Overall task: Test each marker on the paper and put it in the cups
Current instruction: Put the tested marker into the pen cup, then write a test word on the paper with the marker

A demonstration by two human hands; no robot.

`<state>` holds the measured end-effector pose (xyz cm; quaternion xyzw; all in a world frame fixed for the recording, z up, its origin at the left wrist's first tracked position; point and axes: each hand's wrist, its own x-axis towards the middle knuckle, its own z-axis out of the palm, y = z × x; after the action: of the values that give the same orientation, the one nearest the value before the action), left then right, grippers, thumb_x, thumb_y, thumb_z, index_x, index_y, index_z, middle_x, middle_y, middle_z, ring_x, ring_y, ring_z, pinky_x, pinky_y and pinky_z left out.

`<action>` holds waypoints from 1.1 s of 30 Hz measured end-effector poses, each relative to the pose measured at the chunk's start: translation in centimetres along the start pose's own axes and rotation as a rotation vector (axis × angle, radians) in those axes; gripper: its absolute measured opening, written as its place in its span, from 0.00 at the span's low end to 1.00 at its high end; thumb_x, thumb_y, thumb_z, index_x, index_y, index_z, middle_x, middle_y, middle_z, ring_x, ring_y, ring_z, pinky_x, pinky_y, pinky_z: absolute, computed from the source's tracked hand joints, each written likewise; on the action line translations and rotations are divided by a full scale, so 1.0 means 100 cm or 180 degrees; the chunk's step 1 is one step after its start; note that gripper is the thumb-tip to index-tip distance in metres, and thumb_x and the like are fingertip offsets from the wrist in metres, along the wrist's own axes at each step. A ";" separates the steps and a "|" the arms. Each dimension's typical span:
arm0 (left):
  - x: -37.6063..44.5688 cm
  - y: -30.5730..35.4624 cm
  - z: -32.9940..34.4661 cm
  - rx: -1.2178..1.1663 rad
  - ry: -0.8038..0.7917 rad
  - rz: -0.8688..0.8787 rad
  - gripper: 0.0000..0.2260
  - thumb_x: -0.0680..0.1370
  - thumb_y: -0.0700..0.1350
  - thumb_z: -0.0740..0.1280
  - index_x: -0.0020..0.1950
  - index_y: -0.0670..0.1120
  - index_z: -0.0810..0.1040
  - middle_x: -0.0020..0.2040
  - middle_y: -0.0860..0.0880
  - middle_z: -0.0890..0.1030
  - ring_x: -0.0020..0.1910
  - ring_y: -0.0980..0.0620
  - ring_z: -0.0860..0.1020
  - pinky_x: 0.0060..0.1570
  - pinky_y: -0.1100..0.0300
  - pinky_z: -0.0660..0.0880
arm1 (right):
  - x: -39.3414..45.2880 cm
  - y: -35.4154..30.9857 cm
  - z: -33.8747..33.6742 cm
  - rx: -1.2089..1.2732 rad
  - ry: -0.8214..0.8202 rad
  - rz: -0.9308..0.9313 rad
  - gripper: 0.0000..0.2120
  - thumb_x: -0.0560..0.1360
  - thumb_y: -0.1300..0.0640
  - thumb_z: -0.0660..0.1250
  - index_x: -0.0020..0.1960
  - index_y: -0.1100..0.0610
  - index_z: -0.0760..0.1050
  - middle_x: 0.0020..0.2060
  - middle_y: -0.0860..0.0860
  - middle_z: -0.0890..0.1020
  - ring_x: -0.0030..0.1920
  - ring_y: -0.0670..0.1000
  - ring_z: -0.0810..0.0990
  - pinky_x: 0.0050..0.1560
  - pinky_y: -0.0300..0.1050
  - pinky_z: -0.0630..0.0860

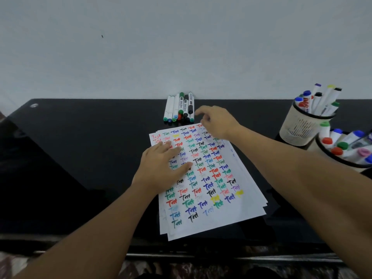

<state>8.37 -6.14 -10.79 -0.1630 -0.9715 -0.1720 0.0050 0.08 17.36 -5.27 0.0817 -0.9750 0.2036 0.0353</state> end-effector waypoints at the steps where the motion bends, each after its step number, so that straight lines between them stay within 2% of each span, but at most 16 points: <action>1: 0.000 0.000 0.000 0.0000 -0.0004 -0.0004 0.36 0.74 0.76 0.56 0.78 0.60 0.66 0.81 0.54 0.62 0.81 0.52 0.56 0.79 0.48 0.50 | 0.010 -0.001 0.002 0.0011 0.0028 0.0002 0.18 0.85 0.59 0.59 0.71 0.45 0.74 0.57 0.53 0.79 0.52 0.53 0.79 0.57 0.52 0.79; 4: 0.000 -0.001 0.001 -0.0046 -0.0018 -0.0020 0.36 0.74 0.76 0.56 0.78 0.60 0.66 0.81 0.55 0.61 0.81 0.52 0.54 0.79 0.48 0.49 | 0.035 -0.004 0.008 -0.0043 -0.0009 0.0020 0.22 0.82 0.65 0.60 0.70 0.45 0.75 0.55 0.54 0.76 0.50 0.54 0.78 0.53 0.52 0.79; 6: 0.000 -0.001 0.001 -0.0072 -0.0025 -0.0018 0.36 0.75 0.76 0.56 0.78 0.60 0.66 0.81 0.55 0.61 0.81 0.53 0.54 0.80 0.48 0.48 | 0.047 -0.004 0.014 -0.0061 -0.0022 0.0016 0.21 0.80 0.67 0.60 0.65 0.46 0.75 0.53 0.55 0.78 0.47 0.55 0.78 0.49 0.53 0.79; 8: 0.001 -0.001 0.001 -0.0082 -0.0024 -0.0016 0.36 0.75 0.76 0.56 0.78 0.60 0.66 0.81 0.55 0.61 0.81 0.53 0.54 0.80 0.47 0.48 | 0.053 -0.003 0.021 -0.0068 -0.0006 0.0001 0.20 0.80 0.67 0.58 0.63 0.46 0.74 0.52 0.56 0.78 0.45 0.56 0.78 0.46 0.53 0.79; 12: 0.001 -0.001 0.001 -0.0060 -0.0054 -0.0025 0.36 0.75 0.76 0.55 0.78 0.61 0.65 0.81 0.56 0.60 0.81 0.53 0.53 0.80 0.47 0.47 | 0.058 0.002 0.031 -0.0134 0.0006 -0.0032 0.21 0.81 0.65 0.58 0.67 0.45 0.73 0.51 0.54 0.76 0.41 0.55 0.77 0.39 0.49 0.74; 17: 0.001 -0.001 0.001 -0.0060 -0.0034 -0.0018 0.35 0.76 0.75 0.55 0.78 0.61 0.65 0.81 0.56 0.60 0.81 0.53 0.53 0.80 0.47 0.48 | 0.057 0.003 0.029 -0.0146 0.0070 -0.0056 0.14 0.82 0.59 0.59 0.64 0.48 0.74 0.50 0.54 0.80 0.42 0.53 0.79 0.43 0.50 0.78; 20: 0.001 -0.001 0.000 -0.0077 -0.0027 -0.0008 0.34 0.76 0.75 0.54 0.78 0.61 0.65 0.81 0.56 0.60 0.81 0.53 0.53 0.80 0.48 0.47 | 0.054 0.001 0.027 -0.0272 0.0132 -0.0134 0.08 0.82 0.52 0.61 0.61 0.49 0.74 0.48 0.52 0.80 0.43 0.53 0.79 0.45 0.52 0.80; 23: 0.001 -0.001 0.001 -0.0073 -0.0017 -0.0002 0.34 0.76 0.75 0.54 0.78 0.61 0.65 0.81 0.56 0.60 0.81 0.53 0.53 0.80 0.48 0.47 | 0.055 0.002 0.027 -0.0356 0.0320 -0.0156 0.07 0.83 0.48 0.64 0.55 0.52 0.72 0.46 0.51 0.79 0.43 0.53 0.78 0.41 0.49 0.75; 27: 0.001 -0.001 0.000 -0.0079 0.0019 0.0006 0.33 0.77 0.74 0.55 0.78 0.60 0.65 0.81 0.56 0.60 0.81 0.54 0.53 0.79 0.49 0.46 | 0.051 0.001 0.031 -0.0217 0.0600 -0.0054 0.04 0.84 0.55 0.62 0.53 0.53 0.67 0.47 0.55 0.78 0.43 0.56 0.77 0.37 0.49 0.69; 30: 0.001 0.000 0.000 -0.0097 0.0027 0.0006 0.32 0.77 0.73 0.55 0.78 0.60 0.66 0.81 0.56 0.61 0.81 0.53 0.54 0.80 0.48 0.48 | 0.040 -0.006 0.027 0.0128 0.1117 0.0060 0.04 0.82 0.57 0.61 0.54 0.55 0.67 0.47 0.53 0.76 0.40 0.54 0.76 0.33 0.46 0.70; 33: 0.001 0.000 -0.001 -0.0102 0.0048 0.0018 0.31 0.78 0.72 0.56 0.78 0.59 0.67 0.81 0.56 0.62 0.80 0.53 0.55 0.79 0.48 0.48 | 0.021 -0.012 0.019 0.0682 0.1591 0.0117 0.04 0.82 0.56 0.62 0.54 0.55 0.67 0.45 0.51 0.75 0.39 0.52 0.76 0.35 0.46 0.72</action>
<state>8.26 -6.12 -10.68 -0.1646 -0.9681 -0.1888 0.0102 -1.88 15.15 -6.34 0.0146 -0.9103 0.3200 0.2623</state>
